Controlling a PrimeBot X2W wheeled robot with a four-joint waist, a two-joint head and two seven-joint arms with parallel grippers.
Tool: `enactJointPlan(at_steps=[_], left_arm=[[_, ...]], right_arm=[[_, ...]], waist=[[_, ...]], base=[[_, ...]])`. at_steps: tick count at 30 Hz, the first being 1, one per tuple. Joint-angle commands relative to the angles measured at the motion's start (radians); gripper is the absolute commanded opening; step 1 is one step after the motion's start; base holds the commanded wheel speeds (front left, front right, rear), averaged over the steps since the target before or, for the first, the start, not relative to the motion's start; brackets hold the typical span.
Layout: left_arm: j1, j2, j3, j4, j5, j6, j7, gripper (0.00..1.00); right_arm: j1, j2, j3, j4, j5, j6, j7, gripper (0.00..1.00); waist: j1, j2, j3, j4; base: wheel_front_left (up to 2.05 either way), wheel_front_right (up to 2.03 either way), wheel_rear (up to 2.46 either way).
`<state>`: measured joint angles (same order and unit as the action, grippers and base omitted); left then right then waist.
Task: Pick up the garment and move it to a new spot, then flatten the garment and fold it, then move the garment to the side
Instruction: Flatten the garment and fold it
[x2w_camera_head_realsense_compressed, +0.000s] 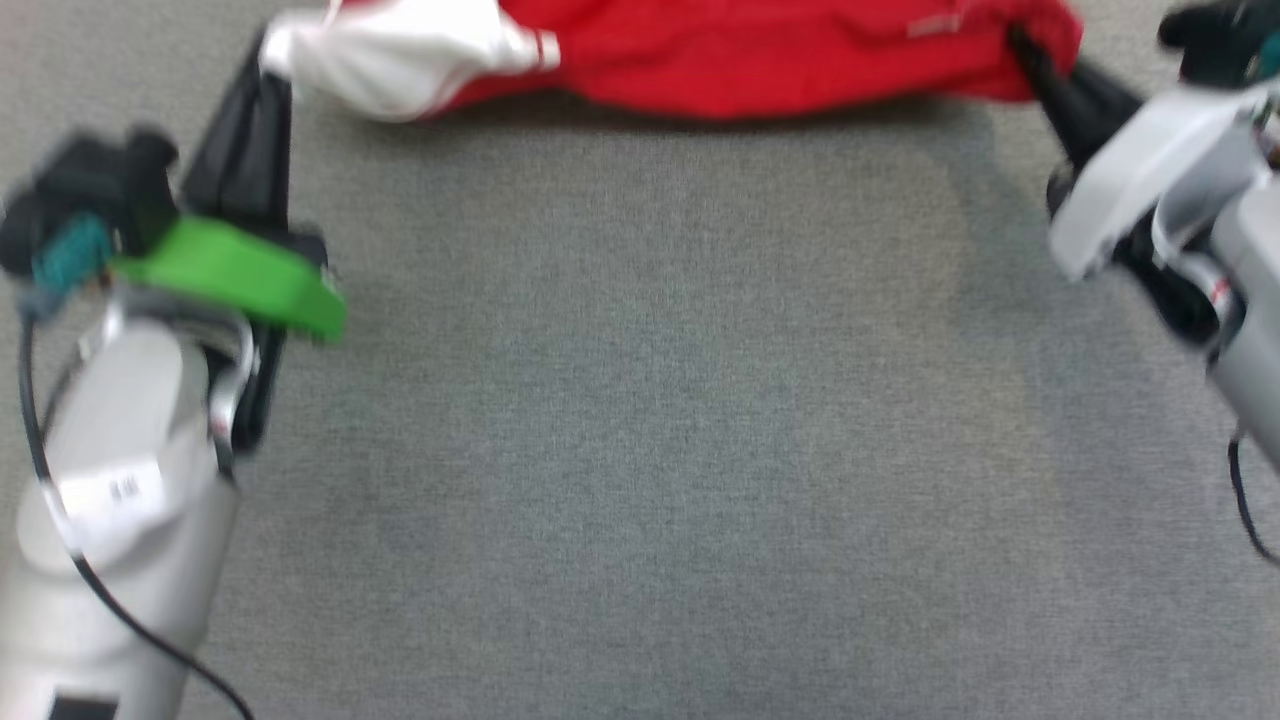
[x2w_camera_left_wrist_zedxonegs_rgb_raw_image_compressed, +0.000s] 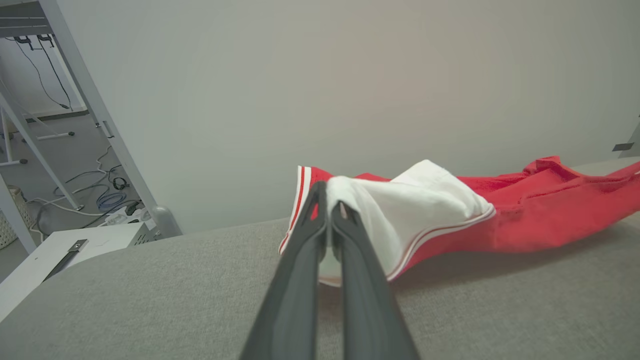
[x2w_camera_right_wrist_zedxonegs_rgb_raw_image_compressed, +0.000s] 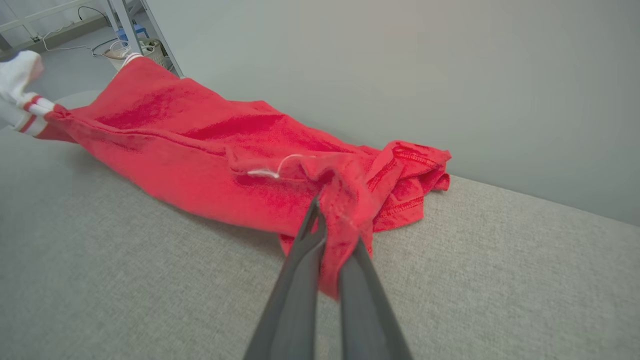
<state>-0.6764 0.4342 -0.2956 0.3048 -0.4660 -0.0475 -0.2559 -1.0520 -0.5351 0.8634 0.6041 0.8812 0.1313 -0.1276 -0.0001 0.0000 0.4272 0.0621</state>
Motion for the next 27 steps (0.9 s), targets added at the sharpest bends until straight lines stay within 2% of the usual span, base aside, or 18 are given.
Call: enactJointPlan(at_steps=[1, 8, 13, 20, 27], left_arm=[[0.066, -0.001, 0.016, -0.024, 0.002, 0.013, -0.006, 0.0], [0.401, -0.002, 0.031, -0.122, -0.025, 0.049, -0.002, 0.0], [0.559, 0.002, 0.016, -0.164, -0.038, 0.079, 0.023, 0.0], [0.76, -0.007, -0.008, -0.224, -0.091, 0.107, 0.087, 0.0], [0.91, -0.009, -0.015, -0.236, -0.121, 0.131, 0.092, 0.0]], right_arm=[[0.046, -0.013, 0.016, -0.013, 0.012, -0.001, -0.008, 0.0], [0.266, -0.096, 0.074, -0.081, 0.053, -0.001, -0.013, 0.0], [0.401, -0.143, 0.087, -0.132, 0.063, -0.001, -0.021, 0.0], [0.583, -0.191, 0.066, -0.188, 0.063, -0.001, -0.02, 0.0], [0.777, -0.213, 0.005, -0.228, 0.06, -0.001, -0.013, 0.0]], waist=[[0.0001, 0.0, -0.084, -0.005], [0.0001, 0.0, -0.195, -0.002], [0.0001, 0.0, -0.258, 0.004], [0.0001, 0.0, -0.336, 0.005], [0.0001, 0.0, -0.39, 0.014]], base=[[0.0, 0.0, 0.0], [0.0, 0.0, 0.0], [0.0, 0.0, 0.0], [0.0, 0.0, 0.0], [0.0, 0.0, 0.0]])
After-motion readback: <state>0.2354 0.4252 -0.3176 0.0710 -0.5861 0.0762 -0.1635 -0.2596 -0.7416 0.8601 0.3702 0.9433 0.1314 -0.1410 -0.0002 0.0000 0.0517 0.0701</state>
